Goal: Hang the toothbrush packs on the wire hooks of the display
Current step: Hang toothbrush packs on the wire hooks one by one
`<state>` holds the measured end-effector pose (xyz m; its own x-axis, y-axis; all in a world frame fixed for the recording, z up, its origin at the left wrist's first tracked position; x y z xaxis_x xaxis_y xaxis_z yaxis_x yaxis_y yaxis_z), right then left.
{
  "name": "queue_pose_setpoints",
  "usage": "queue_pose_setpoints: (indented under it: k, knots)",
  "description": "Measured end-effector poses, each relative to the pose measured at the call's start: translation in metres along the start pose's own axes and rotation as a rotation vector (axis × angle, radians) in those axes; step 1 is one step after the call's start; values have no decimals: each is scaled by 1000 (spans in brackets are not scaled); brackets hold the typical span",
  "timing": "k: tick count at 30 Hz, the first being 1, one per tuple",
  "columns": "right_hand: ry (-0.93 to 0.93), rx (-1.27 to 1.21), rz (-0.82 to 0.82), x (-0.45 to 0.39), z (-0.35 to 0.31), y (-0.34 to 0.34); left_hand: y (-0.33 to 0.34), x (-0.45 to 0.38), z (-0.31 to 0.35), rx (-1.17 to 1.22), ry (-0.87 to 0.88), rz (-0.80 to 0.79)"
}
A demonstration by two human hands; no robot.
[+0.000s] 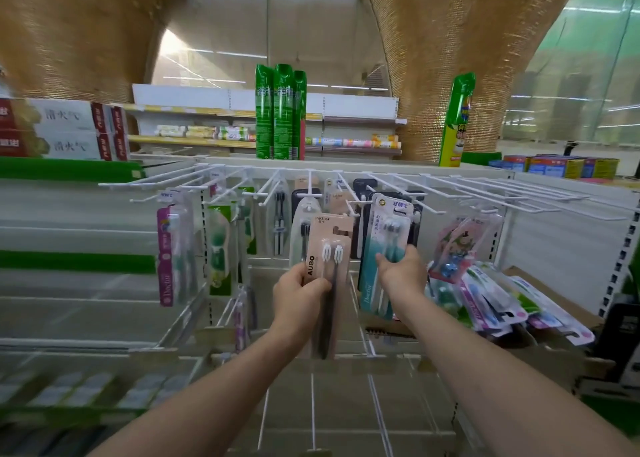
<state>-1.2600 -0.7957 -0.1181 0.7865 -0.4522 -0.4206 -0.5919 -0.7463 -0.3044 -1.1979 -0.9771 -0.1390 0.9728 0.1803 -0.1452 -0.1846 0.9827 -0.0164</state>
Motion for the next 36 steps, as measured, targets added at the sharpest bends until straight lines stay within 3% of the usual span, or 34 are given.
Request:
queue_pose_setpoints:
  k: [5,9,12,14,17,19,25,36]
  knots:
    - [50,-16,130,12,0,2,-19,0,-3,0,-13,9]
    - [-27,109,372,24,-8,0,-40,-5,-3,62,-11,82]
    - [-136,73,418,35,-17,9,-55,-9,-6,60,-22,99]
    - [-226,28,309,42,-23,19,-64,-11,-10,48,-29,111]
    - [-250,-25,-102,50,-35,46,-73,-13,-13,36,-41,107]
    - [-240,22,-238,52,-45,62,-78,-14,-11,40,-44,109]
    - [-64,42,-237,50,-60,90,-95,-19,-1,85,-19,110]
    - [-166,-303,-157,98,-67,80,-110,-19,-2,40,-40,116]
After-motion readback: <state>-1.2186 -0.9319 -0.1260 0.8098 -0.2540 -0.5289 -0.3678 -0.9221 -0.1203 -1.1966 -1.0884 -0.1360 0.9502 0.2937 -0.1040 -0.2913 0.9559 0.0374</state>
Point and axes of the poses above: each hand's wrist, its own x-axis away from the middle knuckle, its own y-axis out of the palm, z = x × y, the point moved 2 cm from there along -x, towards the middle knuckle, and after that the axes turned 10 degrees about -y, right-handed, at the moved point
